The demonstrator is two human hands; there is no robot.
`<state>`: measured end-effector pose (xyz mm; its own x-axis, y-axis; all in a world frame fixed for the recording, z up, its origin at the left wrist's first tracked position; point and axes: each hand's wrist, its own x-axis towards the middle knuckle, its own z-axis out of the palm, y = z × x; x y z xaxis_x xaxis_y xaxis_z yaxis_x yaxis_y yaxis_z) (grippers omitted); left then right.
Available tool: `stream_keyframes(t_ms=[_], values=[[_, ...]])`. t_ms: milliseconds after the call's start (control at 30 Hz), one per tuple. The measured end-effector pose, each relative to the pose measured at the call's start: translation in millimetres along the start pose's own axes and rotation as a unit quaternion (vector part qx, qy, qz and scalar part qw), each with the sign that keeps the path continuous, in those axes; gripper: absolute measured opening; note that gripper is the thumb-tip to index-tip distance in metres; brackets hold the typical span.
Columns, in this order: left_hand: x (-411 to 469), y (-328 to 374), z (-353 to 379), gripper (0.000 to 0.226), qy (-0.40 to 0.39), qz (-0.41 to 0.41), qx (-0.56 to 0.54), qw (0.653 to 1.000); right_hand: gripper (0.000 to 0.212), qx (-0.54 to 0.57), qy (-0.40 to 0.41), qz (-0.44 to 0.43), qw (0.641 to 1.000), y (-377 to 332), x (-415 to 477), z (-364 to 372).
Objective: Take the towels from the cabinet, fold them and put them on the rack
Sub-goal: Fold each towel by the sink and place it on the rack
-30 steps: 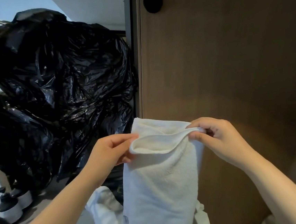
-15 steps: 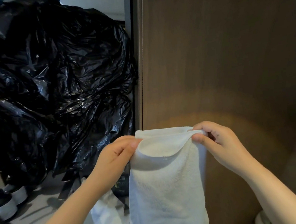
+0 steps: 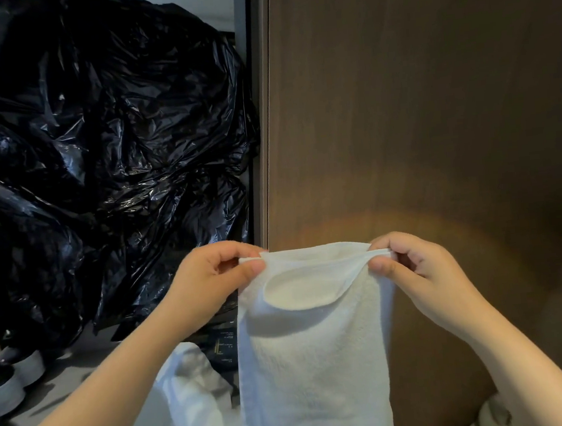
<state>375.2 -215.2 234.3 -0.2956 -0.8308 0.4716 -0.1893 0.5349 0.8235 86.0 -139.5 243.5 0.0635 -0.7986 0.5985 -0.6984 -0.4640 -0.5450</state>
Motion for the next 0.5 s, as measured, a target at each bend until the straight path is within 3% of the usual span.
stream_keyframes(t_ms=[167,400,500], values=[[-8.1,-3.0,8.8,0.021,-0.064,-0.063,-0.099,0.991,0.011,0.016,-0.004,-0.014,1.0,-4.2,-0.2,4.5],[-8.1,0.8,13.6,0.004,0.038,-0.045,-0.085,0.995,0.008,-0.055,-0.035,-0.037,0.997,2.0,-4.7,-4.5],[-3.2,1.0,12.8,0.009,0.092,-0.03,-0.089,0.991,0.009,-0.124,-0.083,-0.034,0.988,5.8,-8.5,-11.6]])
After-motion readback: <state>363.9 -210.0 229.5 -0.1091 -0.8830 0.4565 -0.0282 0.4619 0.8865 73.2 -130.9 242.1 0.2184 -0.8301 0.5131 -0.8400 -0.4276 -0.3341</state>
